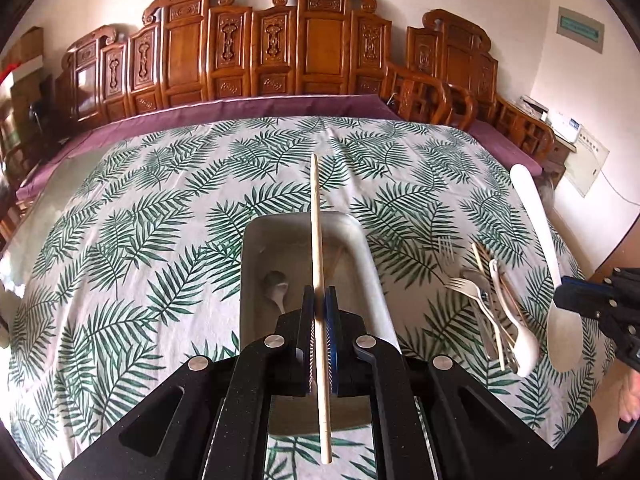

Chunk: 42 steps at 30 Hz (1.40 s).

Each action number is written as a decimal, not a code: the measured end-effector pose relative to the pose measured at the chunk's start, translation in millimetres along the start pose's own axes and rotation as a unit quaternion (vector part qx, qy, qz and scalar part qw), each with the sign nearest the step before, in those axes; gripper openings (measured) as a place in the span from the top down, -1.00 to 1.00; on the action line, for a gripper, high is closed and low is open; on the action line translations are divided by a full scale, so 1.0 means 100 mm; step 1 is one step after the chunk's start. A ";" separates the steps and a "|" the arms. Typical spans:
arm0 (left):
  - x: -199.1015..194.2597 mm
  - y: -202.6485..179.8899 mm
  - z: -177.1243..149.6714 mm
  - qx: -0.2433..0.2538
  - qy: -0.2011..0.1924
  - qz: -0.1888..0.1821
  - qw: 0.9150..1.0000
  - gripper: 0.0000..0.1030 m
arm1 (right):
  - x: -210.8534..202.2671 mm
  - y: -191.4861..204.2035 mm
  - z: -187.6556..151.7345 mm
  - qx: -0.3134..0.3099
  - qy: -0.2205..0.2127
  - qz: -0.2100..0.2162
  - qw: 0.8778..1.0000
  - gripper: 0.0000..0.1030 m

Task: Organize utensils
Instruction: 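Place the chopstick in the tray with the left tool while the right tool carries the fork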

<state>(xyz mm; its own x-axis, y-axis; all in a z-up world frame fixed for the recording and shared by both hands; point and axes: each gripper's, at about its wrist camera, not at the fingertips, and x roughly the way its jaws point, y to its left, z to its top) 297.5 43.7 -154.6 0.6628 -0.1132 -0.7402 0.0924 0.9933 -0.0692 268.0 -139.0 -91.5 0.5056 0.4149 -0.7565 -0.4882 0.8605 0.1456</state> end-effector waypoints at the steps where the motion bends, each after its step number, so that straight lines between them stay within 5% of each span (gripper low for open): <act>1: 0.03 0.02 0.01 -0.001 0.002 0.000 1.000 0.91 | 0.02 0.02 0.01 0.001 0.001 0.001 1.000 0.88; 23: 0.36 0.25 -0.01 -0.016 0.035 -0.024 0.999 0.91 | 0.46 0.31 0.30 -0.013 0.041 0.006 0.999 0.88; 42: -0.50 0.77 -0.15 -0.023 -0.037 0.019 0.999 0.90 | 1.13 0.81 0.52 -0.012 0.063 0.039 0.997 0.88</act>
<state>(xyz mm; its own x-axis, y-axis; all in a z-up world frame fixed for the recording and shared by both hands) 260.6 125.7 -133.1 0.7178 -0.0753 -0.6921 0.0328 0.9967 -0.0745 322.8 -6.8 -131.9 0.3728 0.4389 -0.8176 -0.5399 0.8192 0.1936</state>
